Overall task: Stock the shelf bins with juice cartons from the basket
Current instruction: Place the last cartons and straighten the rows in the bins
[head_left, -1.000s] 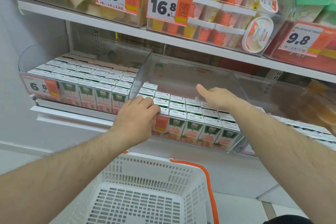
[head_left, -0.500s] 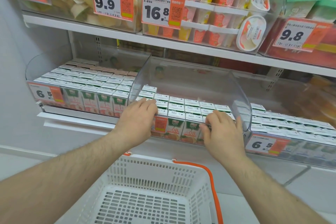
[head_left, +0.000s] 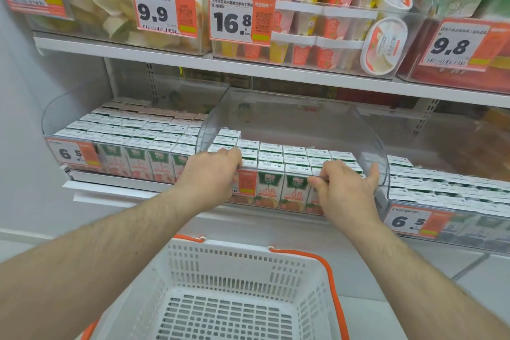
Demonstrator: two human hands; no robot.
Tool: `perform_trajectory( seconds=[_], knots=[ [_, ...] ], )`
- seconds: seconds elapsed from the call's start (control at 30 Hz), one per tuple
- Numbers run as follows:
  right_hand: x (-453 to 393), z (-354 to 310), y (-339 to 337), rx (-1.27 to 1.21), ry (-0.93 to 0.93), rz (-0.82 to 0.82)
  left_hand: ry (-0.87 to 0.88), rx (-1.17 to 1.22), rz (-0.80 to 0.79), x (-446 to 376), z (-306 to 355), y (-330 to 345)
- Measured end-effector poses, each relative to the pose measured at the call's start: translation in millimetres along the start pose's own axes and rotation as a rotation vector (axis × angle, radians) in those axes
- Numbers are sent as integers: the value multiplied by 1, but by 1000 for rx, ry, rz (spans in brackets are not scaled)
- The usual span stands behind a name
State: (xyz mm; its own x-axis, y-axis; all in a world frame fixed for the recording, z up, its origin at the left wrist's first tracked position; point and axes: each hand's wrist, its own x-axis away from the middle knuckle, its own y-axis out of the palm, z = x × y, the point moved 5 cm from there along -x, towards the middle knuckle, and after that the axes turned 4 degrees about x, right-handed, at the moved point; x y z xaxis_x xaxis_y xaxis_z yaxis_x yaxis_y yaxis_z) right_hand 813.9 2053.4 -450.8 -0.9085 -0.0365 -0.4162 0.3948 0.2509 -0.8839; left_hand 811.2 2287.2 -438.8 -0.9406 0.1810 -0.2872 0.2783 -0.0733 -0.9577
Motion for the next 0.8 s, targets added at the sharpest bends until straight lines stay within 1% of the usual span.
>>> perform_trajectory(
  seconds=[0.27,0.6,0.8],
  knots=[
    [-21,2,12,-16,26,-35,9,60,12,-26,-7,12],
    [-34,2,20,-12,14,-17,4,60,24,-38,-10,23],
    [-29,6,29,-16,-2,-66,-26,95,13,-36,-11,30]
  ],
)
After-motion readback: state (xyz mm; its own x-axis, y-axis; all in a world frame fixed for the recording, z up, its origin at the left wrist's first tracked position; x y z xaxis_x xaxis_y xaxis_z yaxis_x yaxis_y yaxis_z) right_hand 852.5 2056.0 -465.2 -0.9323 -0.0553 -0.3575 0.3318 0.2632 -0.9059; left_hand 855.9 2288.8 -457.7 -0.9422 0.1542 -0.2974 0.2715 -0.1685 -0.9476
